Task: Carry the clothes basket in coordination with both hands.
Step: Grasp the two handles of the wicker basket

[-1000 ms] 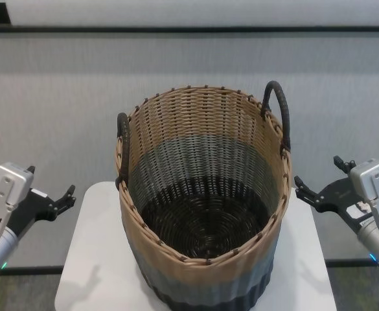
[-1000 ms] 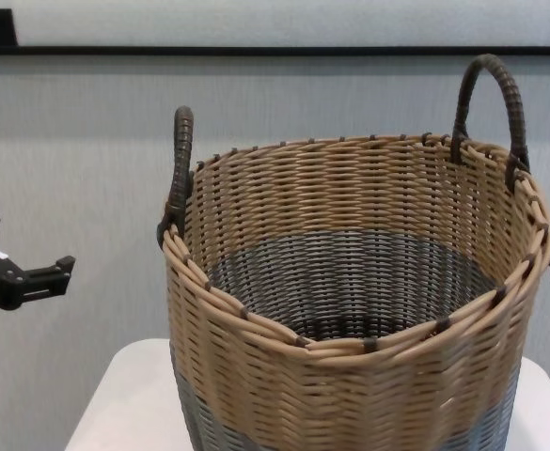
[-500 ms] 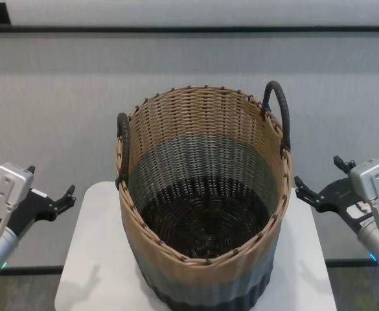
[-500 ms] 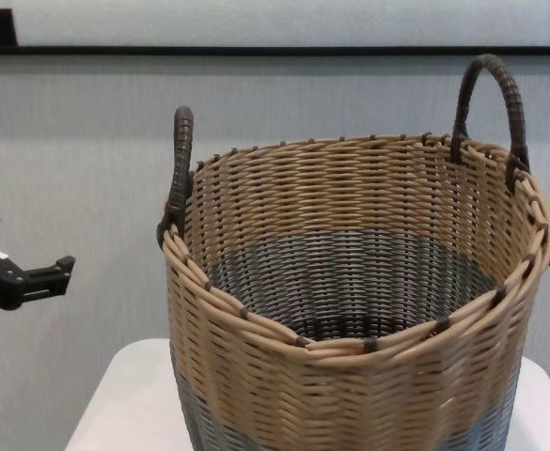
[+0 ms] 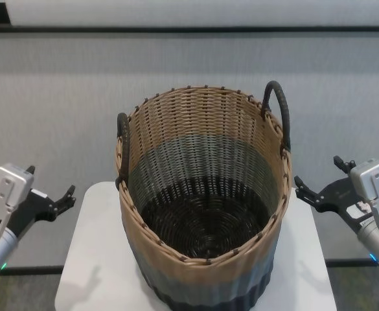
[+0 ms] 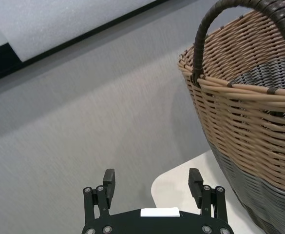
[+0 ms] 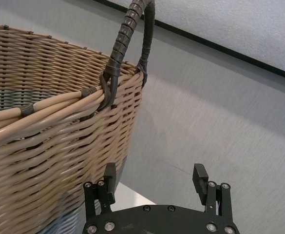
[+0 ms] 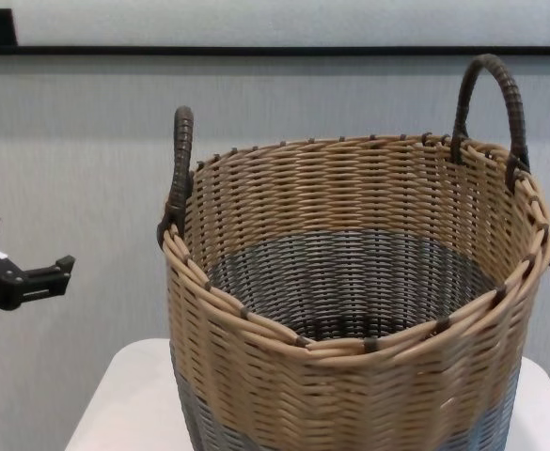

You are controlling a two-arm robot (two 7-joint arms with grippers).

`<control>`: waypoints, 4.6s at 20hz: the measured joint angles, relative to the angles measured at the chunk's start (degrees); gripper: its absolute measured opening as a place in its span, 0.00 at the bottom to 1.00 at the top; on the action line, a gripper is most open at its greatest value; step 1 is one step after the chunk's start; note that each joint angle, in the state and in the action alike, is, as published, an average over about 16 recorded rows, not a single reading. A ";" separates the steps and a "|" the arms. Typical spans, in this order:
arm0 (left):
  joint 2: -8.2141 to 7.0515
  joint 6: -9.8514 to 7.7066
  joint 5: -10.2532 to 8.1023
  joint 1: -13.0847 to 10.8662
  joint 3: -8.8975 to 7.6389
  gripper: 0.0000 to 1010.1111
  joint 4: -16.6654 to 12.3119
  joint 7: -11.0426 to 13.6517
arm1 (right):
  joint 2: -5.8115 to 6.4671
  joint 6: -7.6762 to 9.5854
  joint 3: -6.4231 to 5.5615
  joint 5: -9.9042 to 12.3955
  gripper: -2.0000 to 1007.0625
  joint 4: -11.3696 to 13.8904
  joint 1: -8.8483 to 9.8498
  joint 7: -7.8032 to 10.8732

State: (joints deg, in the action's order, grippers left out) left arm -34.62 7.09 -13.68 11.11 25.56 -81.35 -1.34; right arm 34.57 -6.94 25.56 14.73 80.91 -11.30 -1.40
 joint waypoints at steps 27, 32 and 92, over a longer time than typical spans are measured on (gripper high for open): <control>-4.55 -4.61 -2.88 -3.80 -7.57 0.99 -14.58 6.20 | -2.04 1.74 -5.53 1.01 0.99 1.50 2.62 0.97; -4.66 -7.36 -6.43 -3.72 -9.29 0.99 -18.11 8.94 | -2.34 2.45 -6.19 1.37 0.99 1.57 2.77 2.10; 7.76 -37.49 -19.02 13.45 -2.22 0.99 -10.13 14.75 | -8.31 8.91 -13.48 0.79 0.99 -1.23 2.72 9.61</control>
State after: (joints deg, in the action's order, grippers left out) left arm -26.86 -30.39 -32.69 24.56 23.34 -91.48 13.41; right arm 26.26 1.98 12.08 15.51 79.68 -8.58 8.22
